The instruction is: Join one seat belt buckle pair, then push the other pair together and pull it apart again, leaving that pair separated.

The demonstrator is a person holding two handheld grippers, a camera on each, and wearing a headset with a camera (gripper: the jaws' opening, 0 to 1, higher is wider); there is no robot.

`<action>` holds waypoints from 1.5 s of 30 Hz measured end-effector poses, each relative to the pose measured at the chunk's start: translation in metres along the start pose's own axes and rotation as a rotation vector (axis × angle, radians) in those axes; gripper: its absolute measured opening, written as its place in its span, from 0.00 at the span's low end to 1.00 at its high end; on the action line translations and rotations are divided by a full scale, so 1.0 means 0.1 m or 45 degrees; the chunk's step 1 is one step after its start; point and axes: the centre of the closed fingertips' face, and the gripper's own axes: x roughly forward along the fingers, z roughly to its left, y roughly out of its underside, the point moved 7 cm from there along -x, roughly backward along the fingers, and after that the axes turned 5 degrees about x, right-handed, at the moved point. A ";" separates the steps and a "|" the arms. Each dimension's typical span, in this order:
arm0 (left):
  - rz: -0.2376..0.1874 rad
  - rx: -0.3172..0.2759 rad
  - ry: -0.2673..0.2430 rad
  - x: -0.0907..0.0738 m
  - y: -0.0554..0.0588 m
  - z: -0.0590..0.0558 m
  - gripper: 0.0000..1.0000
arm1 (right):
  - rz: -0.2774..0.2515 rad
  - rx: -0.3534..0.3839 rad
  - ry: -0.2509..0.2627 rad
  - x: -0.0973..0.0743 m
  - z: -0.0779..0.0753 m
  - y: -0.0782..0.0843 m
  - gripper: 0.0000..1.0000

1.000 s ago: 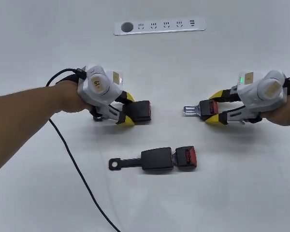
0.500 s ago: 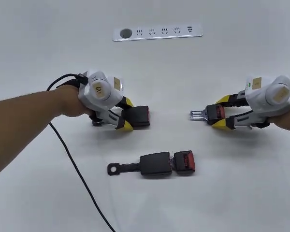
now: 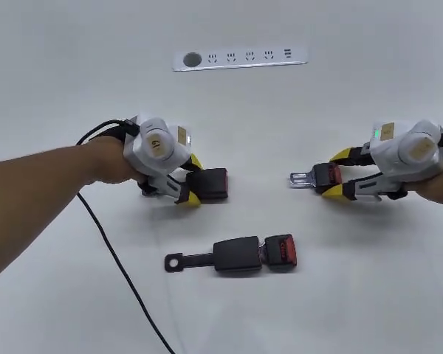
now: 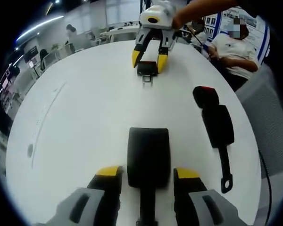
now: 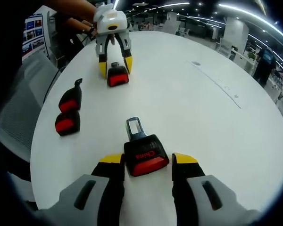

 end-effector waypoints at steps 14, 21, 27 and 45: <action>-0.199 -0.397 -0.301 -0.38 0.00 0.00 0.84 | -0.156 0.150 0.245 -0.28 0.06 -0.13 0.71; -0.278 -0.537 -0.454 -0.59 0.09 -0.13 0.88 | -0.225 0.206 0.338 -0.35 0.33 -0.20 0.72; -0.356 -0.676 -0.559 -0.80 0.14 -0.33 0.89 | -0.267 0.245 0.428 -0.41 0.57 -0.25 0.77; -0.539 -0.889 -0.770 -1.03 0.36 -1.13 1.00 | -0.404 0.386 0.575 -0.63 1.27 -0.34 0.92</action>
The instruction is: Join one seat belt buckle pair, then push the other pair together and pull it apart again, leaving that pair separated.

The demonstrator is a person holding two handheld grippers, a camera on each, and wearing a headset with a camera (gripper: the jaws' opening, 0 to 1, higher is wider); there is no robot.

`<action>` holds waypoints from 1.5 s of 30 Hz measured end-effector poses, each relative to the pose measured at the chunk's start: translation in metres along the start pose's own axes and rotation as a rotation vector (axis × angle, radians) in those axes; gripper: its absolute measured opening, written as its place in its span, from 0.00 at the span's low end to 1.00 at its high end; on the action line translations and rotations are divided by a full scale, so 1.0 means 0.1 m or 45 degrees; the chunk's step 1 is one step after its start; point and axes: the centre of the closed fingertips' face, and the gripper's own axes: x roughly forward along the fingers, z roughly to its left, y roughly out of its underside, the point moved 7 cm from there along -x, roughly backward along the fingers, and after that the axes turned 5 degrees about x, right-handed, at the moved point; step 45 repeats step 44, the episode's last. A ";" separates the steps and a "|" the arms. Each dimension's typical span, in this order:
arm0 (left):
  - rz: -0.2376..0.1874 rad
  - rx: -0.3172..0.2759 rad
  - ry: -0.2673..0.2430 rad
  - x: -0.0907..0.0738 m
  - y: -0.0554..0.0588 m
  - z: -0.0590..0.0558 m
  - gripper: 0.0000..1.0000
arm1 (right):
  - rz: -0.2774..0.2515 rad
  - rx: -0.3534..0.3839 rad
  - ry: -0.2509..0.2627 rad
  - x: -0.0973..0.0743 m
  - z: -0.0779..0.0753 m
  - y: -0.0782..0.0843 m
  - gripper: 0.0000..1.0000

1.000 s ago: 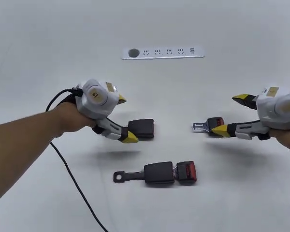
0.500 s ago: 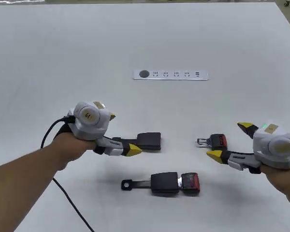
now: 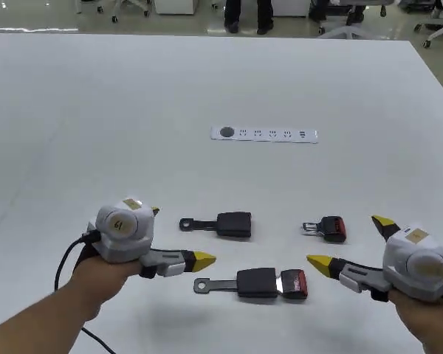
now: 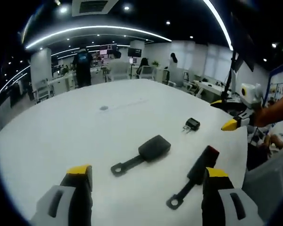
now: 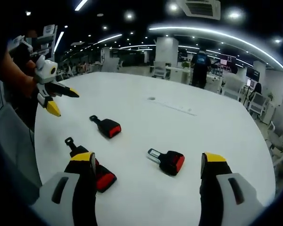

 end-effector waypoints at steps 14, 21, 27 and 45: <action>-0.125 -0.010 -0.042 -0.36 0.13 -0.07 1.00 | -0.042 0.002 0.044 -0.22 0.28 0.04 0.98; -0.150 -0.019 -0.064 -0.56 0.19 -0.11 1.00 | -0.074 -0.035 0.035 -0.27 0.39 0.02 0.97; -0.144 -0.019 -0.066 -0.71 0.29 -0.10 1.00 | -0.076 -0.016 0.051 -0.33 0.38 0.08 0.97; -0.127 -0.045 -0.063 -0.80 0.41 -0.10 1.00 | -0.037 0.012 0.076 -0.43 0.43 0.24 0.97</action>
